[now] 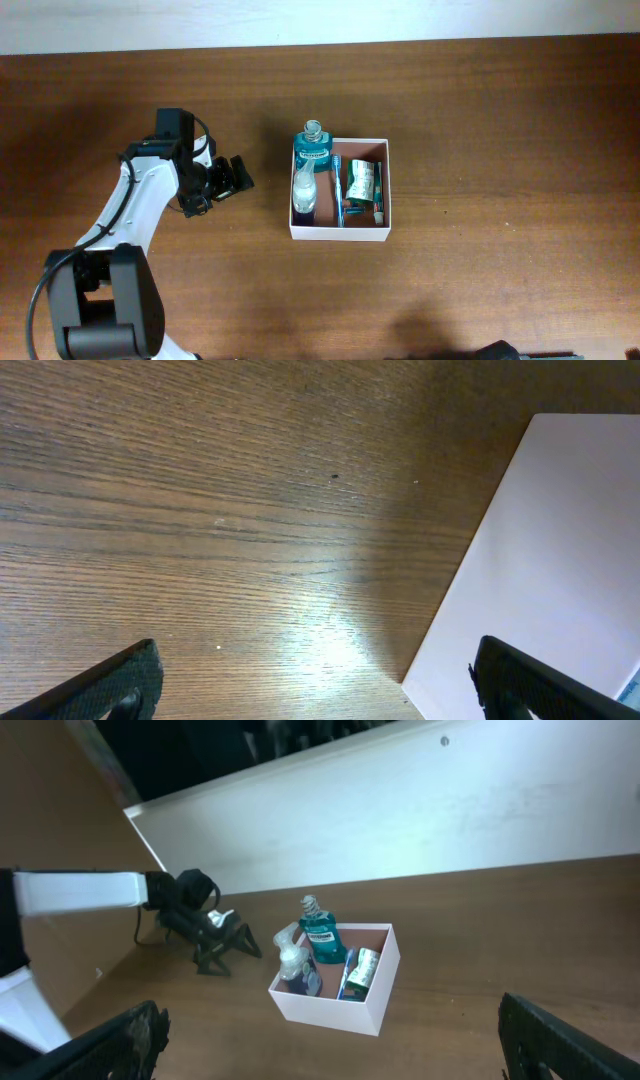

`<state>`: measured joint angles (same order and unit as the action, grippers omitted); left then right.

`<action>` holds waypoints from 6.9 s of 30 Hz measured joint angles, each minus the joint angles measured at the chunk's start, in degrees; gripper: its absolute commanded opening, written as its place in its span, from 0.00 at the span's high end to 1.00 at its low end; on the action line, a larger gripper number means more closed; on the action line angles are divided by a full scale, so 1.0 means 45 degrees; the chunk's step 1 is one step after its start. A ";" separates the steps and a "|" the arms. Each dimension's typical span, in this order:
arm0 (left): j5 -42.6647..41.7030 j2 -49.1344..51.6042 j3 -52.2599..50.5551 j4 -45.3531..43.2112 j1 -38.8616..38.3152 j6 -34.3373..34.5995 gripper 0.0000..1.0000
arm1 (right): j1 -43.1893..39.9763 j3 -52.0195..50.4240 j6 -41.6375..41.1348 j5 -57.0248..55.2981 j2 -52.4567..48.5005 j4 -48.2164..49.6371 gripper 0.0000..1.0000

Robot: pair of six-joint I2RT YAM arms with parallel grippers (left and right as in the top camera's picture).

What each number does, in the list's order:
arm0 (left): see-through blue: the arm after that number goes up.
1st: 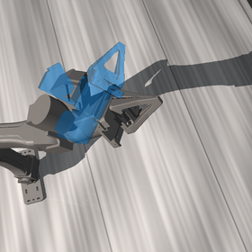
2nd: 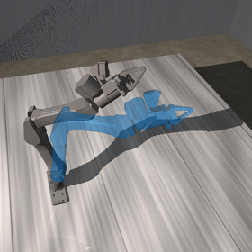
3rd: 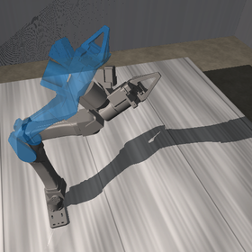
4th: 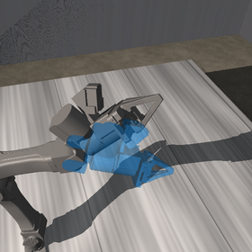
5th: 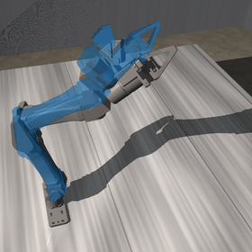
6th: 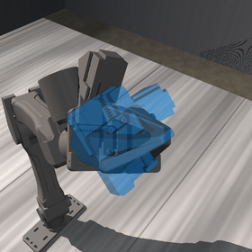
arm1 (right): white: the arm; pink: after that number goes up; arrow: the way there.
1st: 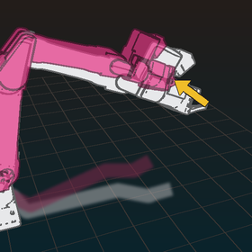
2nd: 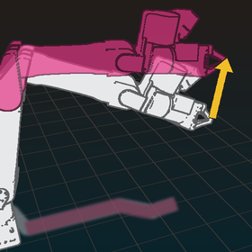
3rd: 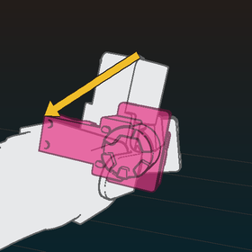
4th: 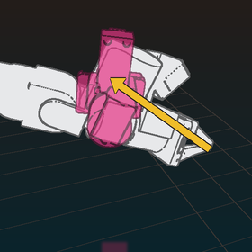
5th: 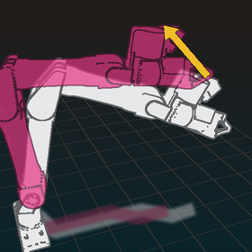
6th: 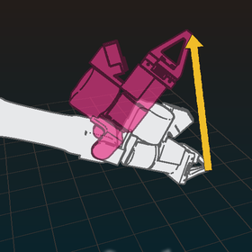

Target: Pack container

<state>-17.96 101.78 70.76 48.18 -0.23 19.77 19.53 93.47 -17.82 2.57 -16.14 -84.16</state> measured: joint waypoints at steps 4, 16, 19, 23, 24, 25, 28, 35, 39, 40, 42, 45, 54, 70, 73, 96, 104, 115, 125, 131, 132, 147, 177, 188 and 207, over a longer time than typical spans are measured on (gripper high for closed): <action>0.0000 0.0000 0.0000 0.0000 0.0000 0.0000 0.01 | 0.0000 0.0000 0.0087 -0.0005 0.0685 -0.0287 0.01; 0.0005 0.0000 0.0000 0.0000 0.0000 0.0000 0.01 | 0.0000 0.0000 0.0408 0.0005 0.1472 -0.1447 0.01; 0.0005 0.0000 0.0000 0.0000 0.0000 0.0000 0.01 | 0.0000 0.0000 0.0413 0.0005 0.1496 -0.1481 0.01; 0.0000 0.0005 0.0000 0.0000 0.0000 0.0000 0.01 | 0.0000 -0.0010 0.0447 0.0102 0.1559 -0.1375 0.01; 0.0000 0.0005 0.0000 0.0000 0.0000 0.0000 0.01 | 0.0000 -0.0010 0.0559 0.0257 0.1603 -0.1258 0.01; 0.0005 0.0005 0.0000 0.0000 0.0000 0.0000 0.01 | 0.0000 -0.0010 0.0670 0.0418 0.1632 -0.1146 0.01; 0.0000 0.0005 0.0000 0.0000 0.0000 0.0000 0.01 | 0.0000 -0.0010 0.1214 0.1209 0.1705 -0.0782 0.01; 0.0005 0.0005 0.0000 0.0000 0.0000 0.0000 0.01 | 0.0000 -0.0049 0.1928 0.2181 0.2249 -0.0733 0.01; 0.0005 0.0005 0.0000 0.0000 0.0000 0.0000 0.01 | 0.0000 -0.0039 0.2055 0.2186 0.2987 -0.0724 0.01; 0.0000 0.0005 0.0000 0.0000 0.0000 0.0000 0.01 | 0.0000 -0.0024 0.2069 0.2191 0.3104 -0.0729 0.01; 0.0000 0.0005 0.0000 0.0000 0.0000 0.0000 0.01 | 0.0000 0.0005 0.2089 0.2191 0.3211 -0.0869 0.01; 0.0000 0.0005 0.0000 0.0000 0.0000 0.0000 0.01 | 0.0000 0.0000 0.2103 0.2191 0.3220 -0.1175 0.01; 0.0005 0.0005 0.0000 0.0000 0.0000 0.0000 0.01 | 0.0000 -0.0010 0.2103 0.2229 0.3220 -0.1787 0.02; 0.0005 0.0005 0.0000 -0.0005 0.0000 0.0000 0.01 | 0.0000 -0.0019 0.2089 0.2229 0.3220 -0.2841 0.02; 0.0005 0.0005 0.0000 -0.0005 0.0000 0.0000 0.01 | 0.0000 -0.0024 0.2093 0.2229 0.3220 -0.2846 0.02; 0.0015 0.0005 -0.0010 -0.0010 0.0000 0.0000 0.01 | -0.0107 -0.8801 0.2628 0.2079 0.3332 0.8204 0.02; 0.0005 0.0005 -0.0015 -0.0005 0.0000 0.0000 0.00 | -0.0112 -1.4081 0.3905 0.2074 0.3279 1.4571 0.02; 0.0005 0.0005 -0.0015 0.0000 0.0000 0.0000 0.01 | -0.0180 -1.8350 0.6018 0.2074 0.3351 1.8166 0.02; 0.0005 0.0005 -0.0015 0.0000 0.0000 0.0000 0.01 | -0.0355 -1.9783 0.6300 0.1792 0.3381 1.8569 0.02; 0.0005 0.0005 -0.0015 0.0000 0.0000 0.0000 0.01 | -0.1321 -2.0104 0.6309 0.1894 0.3381 1.8593 0.02; 0.0005 0.0005 -0.0015 0.0000 0.0000 0.0000 0.01 | -0.1549 -2.0162 0.6309 0.1982 0.3381 1.8598 0.02; 0.0005 0.0005 -0.0015 0.0000 0.0000 0.0000 0.01 | -0.3638 -2.0633 0.6339 0.1846 0.3385 1.8015 0.02; 0.0005 0.0005 -0.0015 0.0000 0.0000 0.0000 0.01 | -0.4415 -2.0633 0.6339 0.1783 0.3385 1.8010 0.02; 0.0005 -0.0049 -0.0015 0.0000 0.0000 0.0000 0.01 | -0.4415 -2.0633 0.6339 0.1783 0.3385 1.8005 0.02; 0.0049 -1.0977 -0.0083 -0.0010 0.0000 0.0000 0.00 | -0.4420 -2.0633 0.6334 0.1768 0.3385 1.8000 0.02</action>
<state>-17.74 52.38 70.39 48.14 -0.23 19.77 -0.36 0.62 10.68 10.52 -0.91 -3.16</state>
